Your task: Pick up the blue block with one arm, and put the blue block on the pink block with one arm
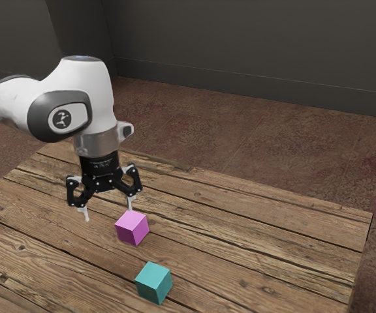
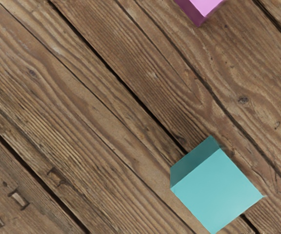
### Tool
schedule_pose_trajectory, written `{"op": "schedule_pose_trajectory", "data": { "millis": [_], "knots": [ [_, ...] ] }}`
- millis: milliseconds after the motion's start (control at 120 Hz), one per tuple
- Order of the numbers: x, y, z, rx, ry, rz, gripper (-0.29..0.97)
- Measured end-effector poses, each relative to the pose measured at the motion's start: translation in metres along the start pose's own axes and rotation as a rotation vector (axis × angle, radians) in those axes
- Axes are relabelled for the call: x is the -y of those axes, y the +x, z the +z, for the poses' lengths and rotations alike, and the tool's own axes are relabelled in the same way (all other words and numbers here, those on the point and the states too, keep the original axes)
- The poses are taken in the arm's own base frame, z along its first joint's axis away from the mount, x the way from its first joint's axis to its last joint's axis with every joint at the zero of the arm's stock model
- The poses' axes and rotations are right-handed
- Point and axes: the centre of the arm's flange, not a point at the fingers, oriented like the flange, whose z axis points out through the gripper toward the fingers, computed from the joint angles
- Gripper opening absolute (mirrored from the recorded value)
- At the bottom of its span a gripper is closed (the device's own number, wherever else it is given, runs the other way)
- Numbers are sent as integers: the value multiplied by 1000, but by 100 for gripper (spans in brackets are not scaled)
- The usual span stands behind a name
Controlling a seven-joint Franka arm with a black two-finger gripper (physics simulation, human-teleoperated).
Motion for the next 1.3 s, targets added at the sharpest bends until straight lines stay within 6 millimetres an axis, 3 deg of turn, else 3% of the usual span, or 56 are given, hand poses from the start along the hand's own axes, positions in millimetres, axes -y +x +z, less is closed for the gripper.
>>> {"op": "schedule_pose_trajectory", "data": {
  "millis": [217,342,650,817,975,1142,1300],
  "knots": [
    [-24,-8,12,-98,-6,356,68],
    [-14,-9,62,-76,-13,492,68],
    [-38,0,120,-77,-79,704,68],
    [-39,2,136,-72,-105,764,68],
    [-22,-22,146,-77,-122,829,68],
    [-28,-17,166,-61,-117,848,68],
    [-31,-13,172,-62,-128,856,68]
  ]
}}
